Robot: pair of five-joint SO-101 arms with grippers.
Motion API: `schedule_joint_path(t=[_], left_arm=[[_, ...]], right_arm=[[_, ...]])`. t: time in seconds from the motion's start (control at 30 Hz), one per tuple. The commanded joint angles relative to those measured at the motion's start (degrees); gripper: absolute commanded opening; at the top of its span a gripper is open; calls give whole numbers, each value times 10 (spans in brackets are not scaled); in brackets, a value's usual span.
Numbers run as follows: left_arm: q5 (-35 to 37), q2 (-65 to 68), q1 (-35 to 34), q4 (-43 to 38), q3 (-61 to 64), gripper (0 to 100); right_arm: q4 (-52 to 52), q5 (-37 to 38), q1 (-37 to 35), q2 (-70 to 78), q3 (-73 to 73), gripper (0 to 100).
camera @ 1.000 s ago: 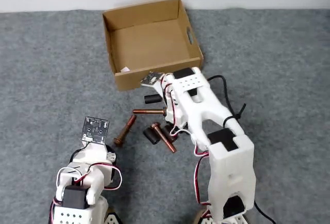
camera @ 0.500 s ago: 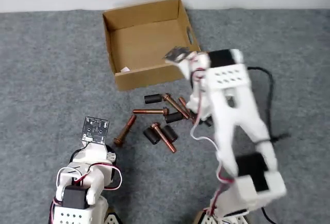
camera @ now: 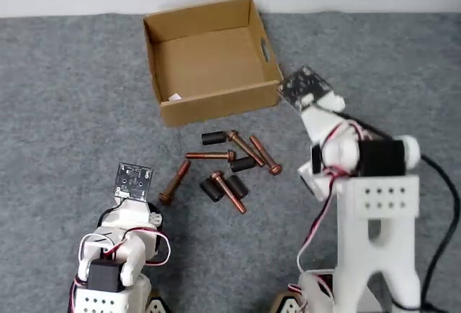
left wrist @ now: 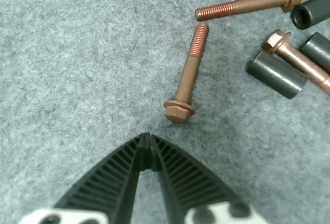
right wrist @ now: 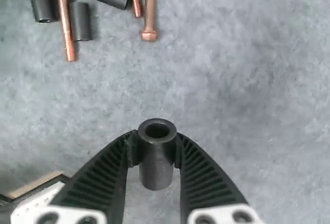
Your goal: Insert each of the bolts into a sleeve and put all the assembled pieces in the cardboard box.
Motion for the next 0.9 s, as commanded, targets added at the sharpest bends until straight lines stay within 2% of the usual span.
schedule_joint_path(t=[0.0,0.17,0.27,0.37,0.43,0.6,0.77,0.87], left_arm=[[4,-4,17,-11,-3,7],[4,-4,21,-11,-3,7],[5,-4,21,-12,-3,7],[4,-4,21,-19,-3,8],[6,-4,14,-52,-4,8],[4,-2,-35,-108,-33,9],[-28,1,-37,-108,-96,9],[-51,1,-33,-113,-113,52]], right_arm=[[24,-93,25,-53,24,8],[24,-209,64,-94,65,8],[24,-246,83,-107,87,8],[24,-240,93,-116,98,8],[25,-241,104,-124,98,8],[25,-241,116,-161,115,8],[24,-241,118,-198,159,8],[23,-241,118,-211,161,8]])
